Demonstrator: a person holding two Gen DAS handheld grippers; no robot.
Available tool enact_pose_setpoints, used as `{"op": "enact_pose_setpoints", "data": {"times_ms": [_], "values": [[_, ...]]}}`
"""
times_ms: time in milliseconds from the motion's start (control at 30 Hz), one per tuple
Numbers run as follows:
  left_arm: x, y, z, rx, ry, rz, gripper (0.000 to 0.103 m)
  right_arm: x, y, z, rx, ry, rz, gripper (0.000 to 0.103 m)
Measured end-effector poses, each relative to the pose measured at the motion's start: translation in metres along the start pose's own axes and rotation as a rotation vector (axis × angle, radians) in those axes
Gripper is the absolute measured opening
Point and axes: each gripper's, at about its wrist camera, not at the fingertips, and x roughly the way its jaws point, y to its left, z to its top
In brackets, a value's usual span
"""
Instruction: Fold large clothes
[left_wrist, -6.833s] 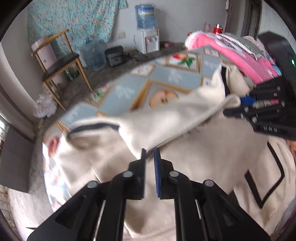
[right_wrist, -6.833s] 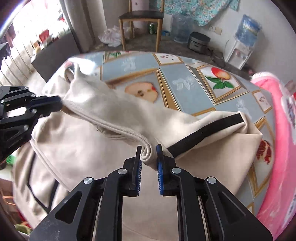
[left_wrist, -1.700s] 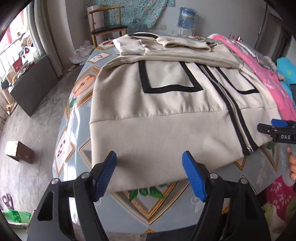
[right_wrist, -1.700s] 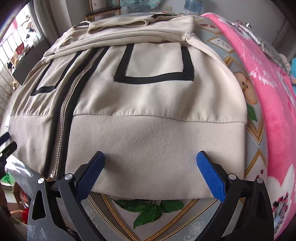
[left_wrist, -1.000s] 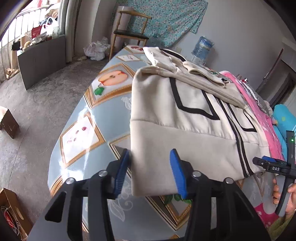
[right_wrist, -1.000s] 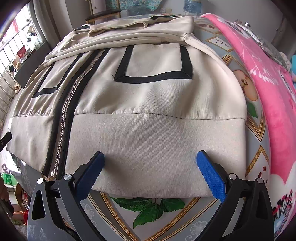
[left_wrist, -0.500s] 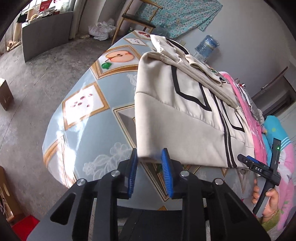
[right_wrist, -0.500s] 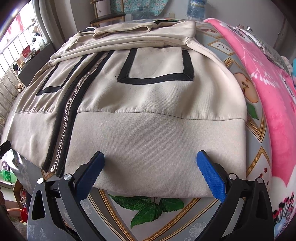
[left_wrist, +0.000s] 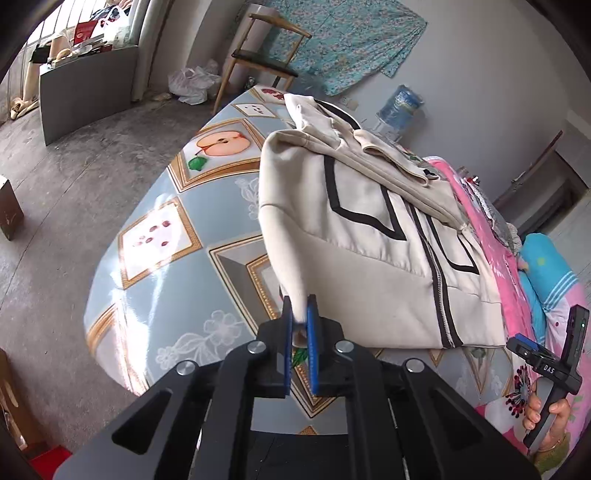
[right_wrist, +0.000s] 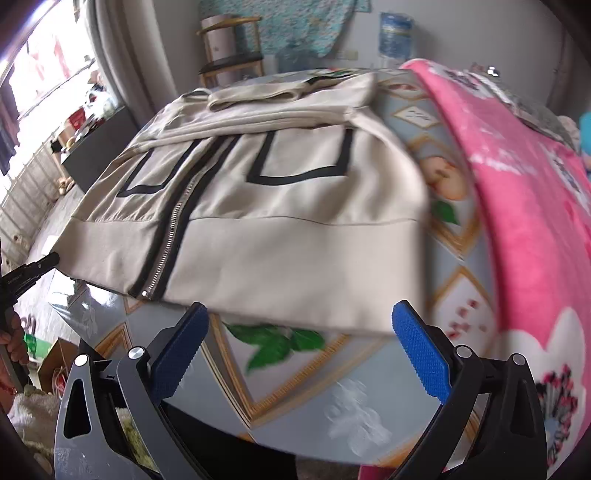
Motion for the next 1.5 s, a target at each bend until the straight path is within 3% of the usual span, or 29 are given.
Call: {"op": "enact_pose_setpoints", "data": {"times_ms": [200, 433, 633, 700, 900, 1133, 1333, 1400, 1500], "values": [[0.011, 0.015, 0.002, -0.061, 0.022, -0.033, 0.006, -0.007, -0.06, -0.011, 0.231, -0.001, -0.017, 0.09], [0.013, 0.016, 0.0, -0.056, 0.037, -0.008, 0.007, 0.021, -0.093, 0.0, 0.399, 0.012, 0.151, 0.073], [0.015, 0.014, 0.0, -0.044, 0.04, 0.012, 0.007, 0.028, -0.093, 0.004, 0.429, 0.033, 0.233, 0.055], [0.015, 0.013, 0.0, -0.035, 0.041, 0.023, 0.007, 0.03, -0.091, -0.001, 0.429, 0.056, 0.214, 0.045], [0.015, 0.012, -0.001, -0.025, 0.043, 0.031, 0.008, 0.033, -0.092, -0.008, 0.447, 0.055, 0.203, 0.042], [0.015, 0.01, -0.001, -0.02, 0.032, 0.042, 0.008, 0.037, -0.08, -0.003, 0.385, 0.043, 0.146, 0.038], [0.014, 0.001, -0.004, 0.044, 0.02, 0.088, 0.008, 0.029, -0.068, -0.01, 0.325, 0.065, 0.073, 0.015], [0.013, -0.003, -0.003, 0.064, 0.011, 0.103, 0.007, 0.024, -0.07, -0.008, 0.346, 0.052, 0.091, 0.007], [0.004, -0.013, 0.001, 0.103, -0.03, 0.083, 0.006, 0.012, -0.074, -0.001, 0.378, 0.013, 0.139, 0.006]]}}
